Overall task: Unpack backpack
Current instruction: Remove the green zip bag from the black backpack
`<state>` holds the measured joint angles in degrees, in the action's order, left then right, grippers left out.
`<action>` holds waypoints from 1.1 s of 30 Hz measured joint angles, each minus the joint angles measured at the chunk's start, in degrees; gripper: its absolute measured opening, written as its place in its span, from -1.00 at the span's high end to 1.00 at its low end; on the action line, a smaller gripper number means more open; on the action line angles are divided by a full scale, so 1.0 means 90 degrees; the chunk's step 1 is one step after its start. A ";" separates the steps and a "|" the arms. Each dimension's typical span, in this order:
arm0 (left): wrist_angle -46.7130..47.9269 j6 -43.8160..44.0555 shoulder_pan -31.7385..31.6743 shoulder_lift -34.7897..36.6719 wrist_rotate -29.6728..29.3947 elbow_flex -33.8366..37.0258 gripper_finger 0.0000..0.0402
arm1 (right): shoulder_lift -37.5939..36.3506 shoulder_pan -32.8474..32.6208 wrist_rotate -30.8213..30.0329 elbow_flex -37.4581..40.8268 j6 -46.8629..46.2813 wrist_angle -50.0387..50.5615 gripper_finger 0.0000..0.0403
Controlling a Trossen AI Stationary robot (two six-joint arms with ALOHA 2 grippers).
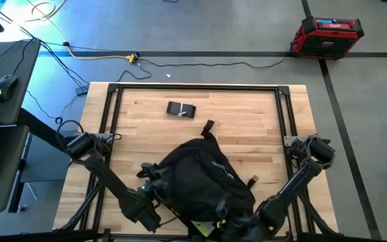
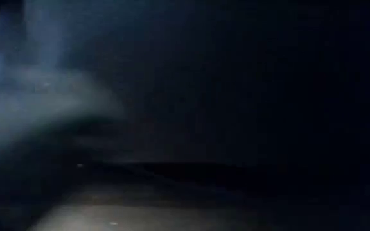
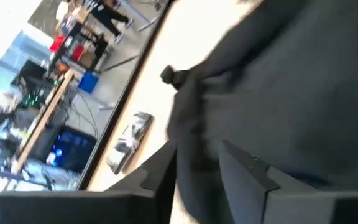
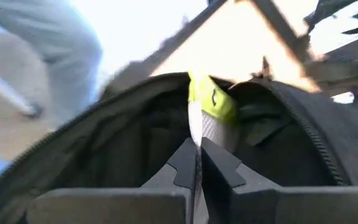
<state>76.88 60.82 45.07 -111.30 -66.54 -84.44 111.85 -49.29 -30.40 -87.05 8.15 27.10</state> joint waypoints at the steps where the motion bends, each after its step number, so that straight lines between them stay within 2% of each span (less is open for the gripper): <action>1: 0.0106 0.0188 -0.0025 0.0087 -0.0034 -0.0015 0.41 | 0.0001 -0.0015 0.0044 0.0000 -0.0092 0.0067 1.00; 4: 0.0150 0.0658 -0.0261 0.0381 0.0054 0.0065 0.33 | 0.0016 -0.0030 0.0053 0.0000 -0.0256 0.0133 1.00; 9: 0.0122 0.0846 -0.0875 0.0645 0.0636 0.0319 0.19 | 0.0027 -0.0022 0.0056 0.0000 -0.0355 0.0140 1.00; 11: 0.0103 0.0822 -0.1163 0.0791 0.1077 0.0370 0.13 | 0.0029 0.0003 0.0073 0.0002 -0.0358 0.0147 1.00; 14: -0.0391 0.0286 -0.1614 0.1032 0.1832 0.0547 0.04 | 0.0029 0.0025 0.0073 0.0002 -0.0358 0.0150 1.00; 21: -0.2532 -0.1511 -0.2568 0.1632 0.3524 0.1244 -0.11 | 0.0032 0.0060 0.0100 0.0005 -0.0358 0.0155 1.00; 29: -0.3795 -0.2116 -0.3359 0.1658 0.4751 0.2199 -0.11 | 0.0036 0.0058 0.0103 0.0010 -0.0475 0.0157 1.00; 33: -0.4156 -0.2207 -0.3497 0.1660 0.4986 0.2461 0.08 | 0.0036 0.0060 0.0103 0.0010 -0.0453 0.0167 1.00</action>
<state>39.48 40.96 13.60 -96.36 -21.67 -62.29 112.18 -48.75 -29.47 -86.96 4.07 28.60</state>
